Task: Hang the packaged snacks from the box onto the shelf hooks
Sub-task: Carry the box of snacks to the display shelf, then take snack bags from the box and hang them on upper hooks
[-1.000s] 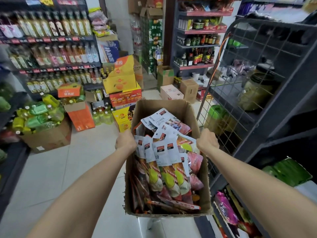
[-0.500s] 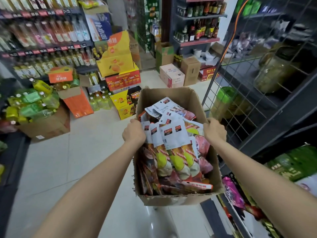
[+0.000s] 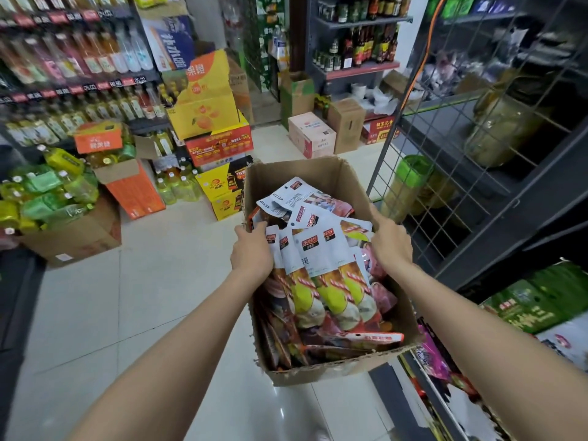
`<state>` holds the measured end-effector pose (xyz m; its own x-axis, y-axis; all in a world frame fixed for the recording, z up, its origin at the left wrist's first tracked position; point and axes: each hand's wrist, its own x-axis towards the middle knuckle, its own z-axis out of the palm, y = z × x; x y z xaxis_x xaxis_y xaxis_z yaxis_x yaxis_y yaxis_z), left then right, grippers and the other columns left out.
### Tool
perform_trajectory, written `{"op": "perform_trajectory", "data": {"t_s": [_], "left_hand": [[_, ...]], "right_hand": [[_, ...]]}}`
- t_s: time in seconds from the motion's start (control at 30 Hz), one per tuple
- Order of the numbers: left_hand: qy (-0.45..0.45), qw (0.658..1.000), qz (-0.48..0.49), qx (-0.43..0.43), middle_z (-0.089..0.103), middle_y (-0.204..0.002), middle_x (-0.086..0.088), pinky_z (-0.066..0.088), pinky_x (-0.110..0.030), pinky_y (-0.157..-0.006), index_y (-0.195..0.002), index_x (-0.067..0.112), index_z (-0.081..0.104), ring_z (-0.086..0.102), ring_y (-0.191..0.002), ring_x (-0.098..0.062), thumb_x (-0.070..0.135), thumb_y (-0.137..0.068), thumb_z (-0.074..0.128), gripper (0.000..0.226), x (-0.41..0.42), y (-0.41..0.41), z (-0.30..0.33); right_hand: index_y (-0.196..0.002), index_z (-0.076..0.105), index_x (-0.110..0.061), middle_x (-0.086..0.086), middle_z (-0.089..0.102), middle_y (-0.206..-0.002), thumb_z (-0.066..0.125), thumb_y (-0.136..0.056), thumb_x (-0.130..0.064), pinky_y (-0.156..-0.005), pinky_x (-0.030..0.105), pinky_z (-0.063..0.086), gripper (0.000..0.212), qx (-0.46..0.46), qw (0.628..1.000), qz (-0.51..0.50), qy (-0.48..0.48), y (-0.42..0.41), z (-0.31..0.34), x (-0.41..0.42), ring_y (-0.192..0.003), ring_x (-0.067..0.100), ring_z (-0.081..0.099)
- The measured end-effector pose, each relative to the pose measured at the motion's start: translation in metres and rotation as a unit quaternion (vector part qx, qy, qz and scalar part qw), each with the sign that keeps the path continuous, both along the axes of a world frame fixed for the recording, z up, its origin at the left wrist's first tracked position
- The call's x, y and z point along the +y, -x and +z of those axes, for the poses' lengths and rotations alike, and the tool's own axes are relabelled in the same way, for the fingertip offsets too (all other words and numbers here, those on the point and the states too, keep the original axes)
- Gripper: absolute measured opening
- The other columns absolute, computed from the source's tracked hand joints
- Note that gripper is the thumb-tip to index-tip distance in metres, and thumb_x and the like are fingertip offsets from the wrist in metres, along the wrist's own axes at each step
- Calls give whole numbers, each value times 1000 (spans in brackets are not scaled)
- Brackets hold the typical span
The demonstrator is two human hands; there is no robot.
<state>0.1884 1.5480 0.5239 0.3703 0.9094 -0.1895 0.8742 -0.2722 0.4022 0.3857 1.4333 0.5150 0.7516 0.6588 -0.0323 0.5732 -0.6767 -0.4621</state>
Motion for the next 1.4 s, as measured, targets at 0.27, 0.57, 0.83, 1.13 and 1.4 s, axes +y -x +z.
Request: {"op": "perform_trajectory", "data": {"t_s": [0.27, 0.57, 0.83, 1.13, 1.4], "left_hand": [[42, 999, 12, -9, 27, -134, -20, 41, -42, -96, -142, 19, 30, 52, -108, -46, 12, -93, 43, 52, -11, -6, 1], [-72, 991, 32, -108, 9, -152, -16, 28, -47, -110, -146, 20, 22, 24, -136, -36, 15, -89, 53, 65, -31, -4, 7], [-123, 948, -268, -118, 43, -143, 2, 26, -33, -108, -144, 26, 34, 35, -131, -19, 28, -95, 47, 50, -30, -6, 14], [-93, 958, -238, -128, 66, -116, 1, 38, -43, -100, -122, 22, 62, 58, -109, -19, 36, -90, 59, 35, -13, -15, 22], [44, 950, -241, -196, 63, -113, -1, 40, -24, -83, -119, 12, 61, 56, -105, -15, 29, -87, 65, 37, -3, -16, 43]], "right_hand": [[-144, 32, -39, 22, 61, -115, 32, -91, -4, -72, 37, 40, 63, -41, 997, 61, 32, -32, -1, 22, -102, 40, 58], [-141, 43, -12, 13, 46, -140, 36, -102, -28, -104, 35, 29, 43, 25, 986, 134, -91, -12, 21, 3, -131, 27, 38], [-122, 58, -21, 1, 66, -103, 58, -92, -19, -77, 33, 46, 30, 148, 956, 221, -123, 21, 46, -20, -93, 15, 61], [-58, 33, -17, -6, 24, -61, 60, -90, -34, -58, 28, 19, 45, 223, 941, 202, -156, 49, 49, -15, -56, 7, 25], [-87, 66, -8, -6, 59, -65, 61, -88, 0, -47, 9, 34, 9, 206, 946, 72, -240, 54, 60, -26, -49, -8, 54]]}}
